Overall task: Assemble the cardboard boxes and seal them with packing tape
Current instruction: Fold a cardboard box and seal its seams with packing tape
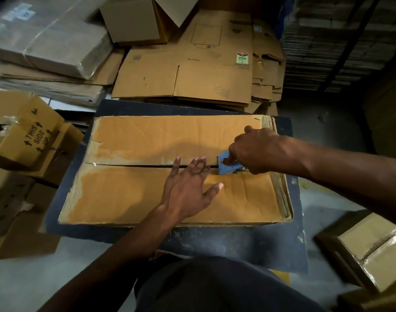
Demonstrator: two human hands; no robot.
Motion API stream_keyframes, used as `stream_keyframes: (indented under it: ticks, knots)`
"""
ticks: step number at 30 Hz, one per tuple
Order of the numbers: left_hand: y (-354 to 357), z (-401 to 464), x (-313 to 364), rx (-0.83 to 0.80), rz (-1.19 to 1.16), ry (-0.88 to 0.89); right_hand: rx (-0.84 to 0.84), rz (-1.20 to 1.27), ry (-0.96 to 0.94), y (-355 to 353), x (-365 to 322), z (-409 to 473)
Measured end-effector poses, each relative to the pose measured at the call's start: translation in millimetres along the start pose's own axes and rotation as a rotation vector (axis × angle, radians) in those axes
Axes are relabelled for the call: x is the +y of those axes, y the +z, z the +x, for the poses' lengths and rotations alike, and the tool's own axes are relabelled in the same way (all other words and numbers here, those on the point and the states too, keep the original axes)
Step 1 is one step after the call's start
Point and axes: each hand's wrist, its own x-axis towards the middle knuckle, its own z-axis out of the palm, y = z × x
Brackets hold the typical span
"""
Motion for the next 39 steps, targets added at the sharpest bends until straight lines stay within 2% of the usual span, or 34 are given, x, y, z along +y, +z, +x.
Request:
stream_keyframes:
  ticks: [7,11,15,18,28,35,39]
  knots:
    - [0,-1,1,0.006,0.012,0.016,-0.140,-0.094,-0.004,6,35,-29]
    - [-7,-1,9,0.034,0.057,0.041,-0.073,-0.062,0.010,7,25,-19]
    - [-9,17,46,-0.080,-0.020,0.163,-0.041,-0.047,0.012,5,26,-19]
    - [-1,13,57,-0.108,-0.086,0.154,-0.065,-0.024,0.009,1,27,-23]
    - [-13,-7,-51,-0.216,0.048,0.114,-0.062,-0.060,-0.049,-45,-42,28]
    - [-12,-15,-57,-0.129,-0.004,0.147,-0.050,-0.196,-0.152,-51,-20,16]
    - [-9,-14,-59,-0.136,-0.006,0.150,-0.070,-0.210,-0.184,-52,-11,11]
